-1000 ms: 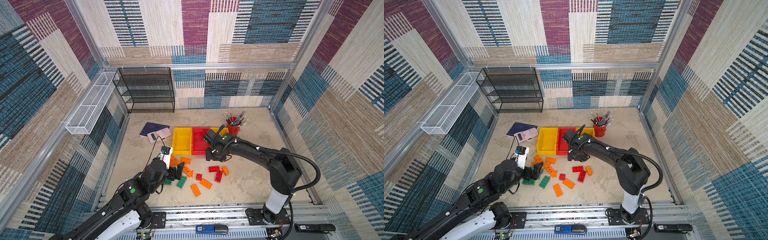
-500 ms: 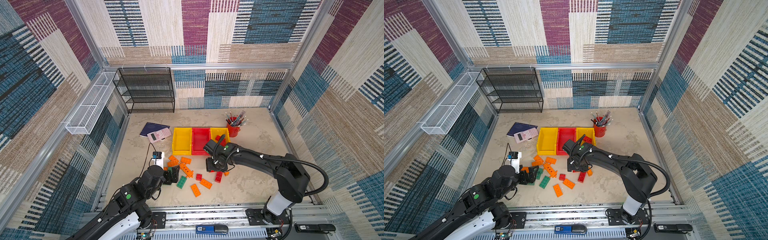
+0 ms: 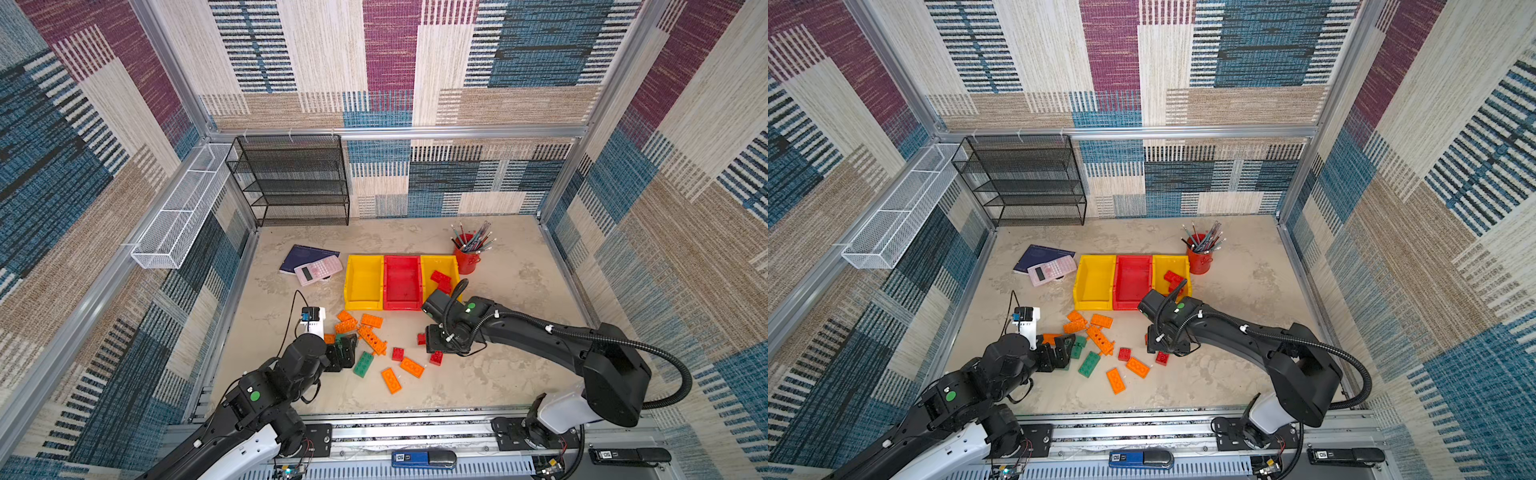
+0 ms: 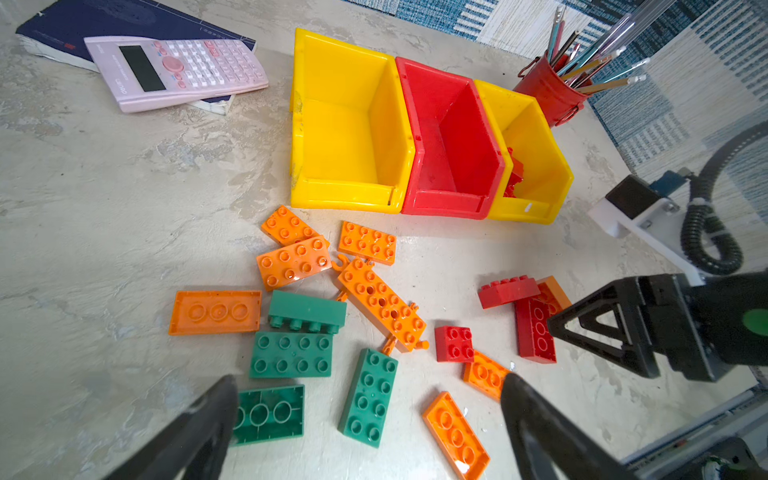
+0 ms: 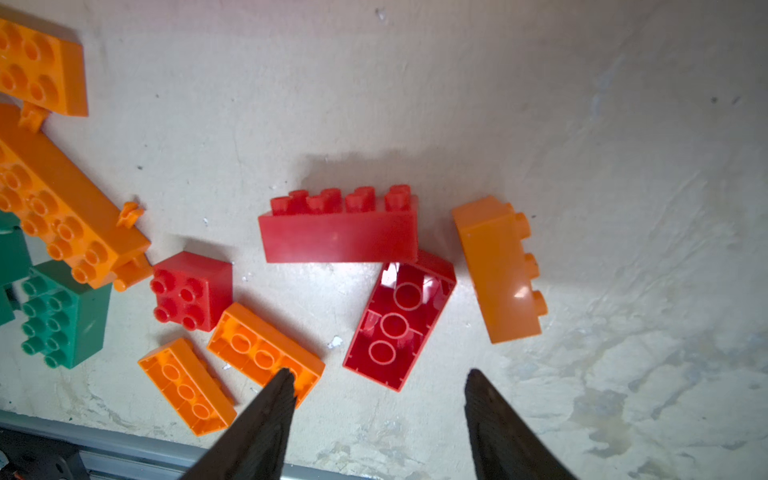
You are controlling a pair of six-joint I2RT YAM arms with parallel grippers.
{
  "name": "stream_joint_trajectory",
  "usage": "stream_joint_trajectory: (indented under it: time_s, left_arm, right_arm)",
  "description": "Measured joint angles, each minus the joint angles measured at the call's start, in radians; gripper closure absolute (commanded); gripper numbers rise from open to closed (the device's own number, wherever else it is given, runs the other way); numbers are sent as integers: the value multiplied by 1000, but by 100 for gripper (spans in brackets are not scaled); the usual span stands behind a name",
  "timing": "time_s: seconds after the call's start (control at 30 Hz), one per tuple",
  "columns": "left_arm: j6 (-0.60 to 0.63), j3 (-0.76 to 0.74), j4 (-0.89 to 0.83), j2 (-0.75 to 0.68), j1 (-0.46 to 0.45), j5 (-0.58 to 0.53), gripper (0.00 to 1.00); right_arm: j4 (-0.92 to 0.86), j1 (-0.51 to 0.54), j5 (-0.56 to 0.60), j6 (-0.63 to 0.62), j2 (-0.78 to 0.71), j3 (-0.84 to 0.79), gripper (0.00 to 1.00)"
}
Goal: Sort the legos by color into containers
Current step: 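Move the right gripper back to the red bricks and grasp a red brick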
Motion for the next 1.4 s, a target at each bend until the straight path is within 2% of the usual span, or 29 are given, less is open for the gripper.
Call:
stream_joint_trajectory:
  time_s: [0.7, 0.97, 1.2, 1.4]
  left_arm:
    - [-6, -39, 12, -19, 0, 24, 1]
    - [22, -39, 39, -5, 0, 24, 1]
    - [26, -41, 46, -5, 0, 21, 1]
    - [43, -44, 53, -2, 0, 21, 1]
  right_arm:
    - [43, 0, -2, 85, -24, -111, 33]
    - [68, 0, -9, 96, 24, -67, 34]
    - [62, 0, 2, 99, 111, -17, 41]
    - [60, 0, 3, 105, 145, -13, 52]
